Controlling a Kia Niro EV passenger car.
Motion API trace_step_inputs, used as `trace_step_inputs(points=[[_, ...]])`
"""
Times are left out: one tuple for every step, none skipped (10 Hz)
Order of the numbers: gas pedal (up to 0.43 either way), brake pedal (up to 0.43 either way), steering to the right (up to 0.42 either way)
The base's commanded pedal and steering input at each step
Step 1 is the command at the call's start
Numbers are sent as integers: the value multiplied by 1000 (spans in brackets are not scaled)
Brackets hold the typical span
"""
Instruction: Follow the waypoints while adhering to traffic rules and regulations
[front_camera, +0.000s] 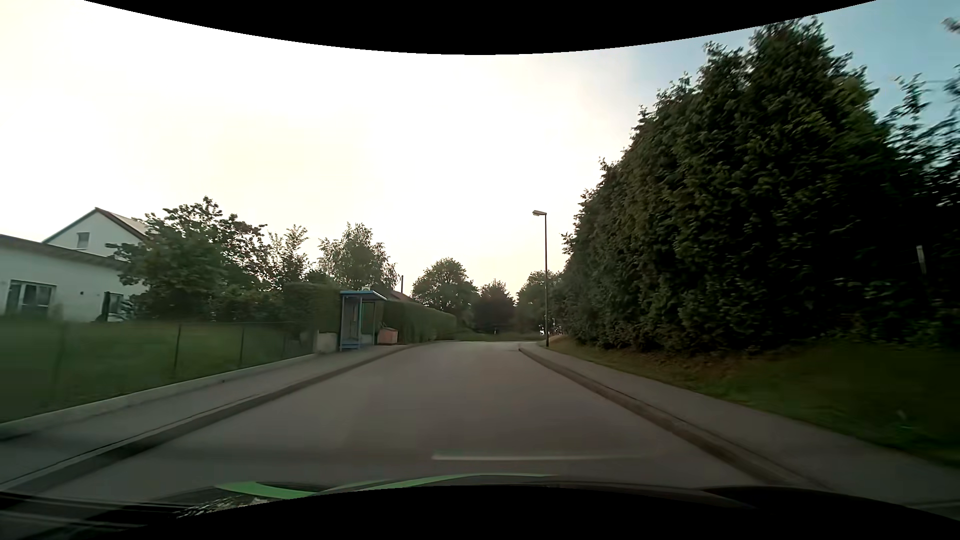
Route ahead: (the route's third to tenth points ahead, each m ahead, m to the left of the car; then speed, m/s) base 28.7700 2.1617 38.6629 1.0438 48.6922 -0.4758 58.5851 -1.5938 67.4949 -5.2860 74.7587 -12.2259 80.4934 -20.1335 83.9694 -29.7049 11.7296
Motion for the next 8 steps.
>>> trace_step_inputs(points=[[287,0,-30],[287,0,-24],[280,0,-14],[268,0,-8],[260,0,-7],[248,0,-7],[248,0,-7],[248,0,-7]])
